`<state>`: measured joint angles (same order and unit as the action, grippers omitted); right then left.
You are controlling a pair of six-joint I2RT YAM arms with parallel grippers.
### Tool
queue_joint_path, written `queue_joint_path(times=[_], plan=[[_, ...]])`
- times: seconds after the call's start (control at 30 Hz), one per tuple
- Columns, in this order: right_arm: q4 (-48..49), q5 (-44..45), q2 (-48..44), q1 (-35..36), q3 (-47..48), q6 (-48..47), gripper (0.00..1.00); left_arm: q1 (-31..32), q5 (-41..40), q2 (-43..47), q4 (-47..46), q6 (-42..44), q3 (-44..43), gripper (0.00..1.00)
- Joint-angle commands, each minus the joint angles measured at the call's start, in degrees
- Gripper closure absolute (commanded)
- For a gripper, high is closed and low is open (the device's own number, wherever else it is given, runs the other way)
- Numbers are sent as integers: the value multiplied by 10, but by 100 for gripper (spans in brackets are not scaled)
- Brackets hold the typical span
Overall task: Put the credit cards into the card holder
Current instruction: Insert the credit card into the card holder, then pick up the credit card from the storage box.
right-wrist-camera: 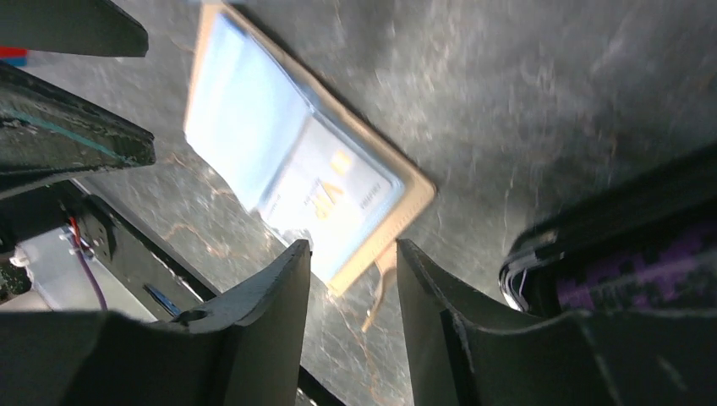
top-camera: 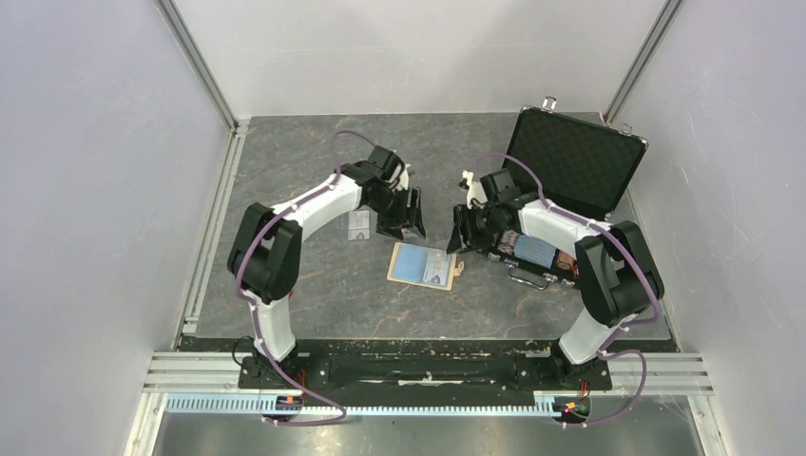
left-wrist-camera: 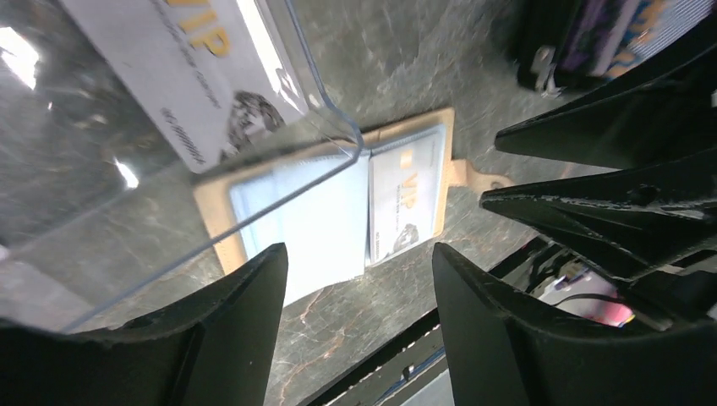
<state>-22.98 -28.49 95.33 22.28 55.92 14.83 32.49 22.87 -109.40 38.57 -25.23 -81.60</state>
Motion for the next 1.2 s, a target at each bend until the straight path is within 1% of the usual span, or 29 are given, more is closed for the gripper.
queue_joint_path(times=[0.0, 0.13, 0.23, 0.3, 0.43, 0.57, 0.7, 0.83, 0.9, 0.97, 1.07, 1.13, 1.17], plan=[[2, -13, 34, 1, 73, -5, 54, -47, 54, 33, -55, -8, -3, 30], [17, -34, 82, 4, 138, 14, 52, -90, 82, 20, -84, -32, 5, 32], [20, -49, 127, 7, 187, 26, 51, -109, 76, -1, -85, -37, -4, 37], [27, -61, 153, 10, 213, 35, 50, -110, 55, -16, -80, -37, -14, 41], [34, -83, 198, 12, 261, 52, 50, -110, 27, -43, -74, -36, -38, 50], [51, -101, 228, 12, 289, 75, 50, -110, 7, -80, -40, -19, -80, 59], [64, -116, 249, 12, 306, 94, 51, -109, -9, -110, -22, -14, -108, 71], [64, -120, 261, 11, 316, 97, 53, -109, -47, -124, 3, -12, -130, 83], [63, -122, 262, 12, 316, 97, 54, -109, -57, -123, 12, -6, -138, 84], [64, -122, 261, 11, 315, 96, 55, -109, -57, -116, 13, -5, -141, 82], [62, -121, 261, 12, 315, 95, 55, -107, -65, -100, 13, -4, -138, 70], [62, -121, 262, 11, 315, 95, 55, -107, -77, -89, 13, -1, -132, 65], [61, -121, 262, 12, 315, 95, 55, -107, -83, -88, 16, 1, -131, 63]])
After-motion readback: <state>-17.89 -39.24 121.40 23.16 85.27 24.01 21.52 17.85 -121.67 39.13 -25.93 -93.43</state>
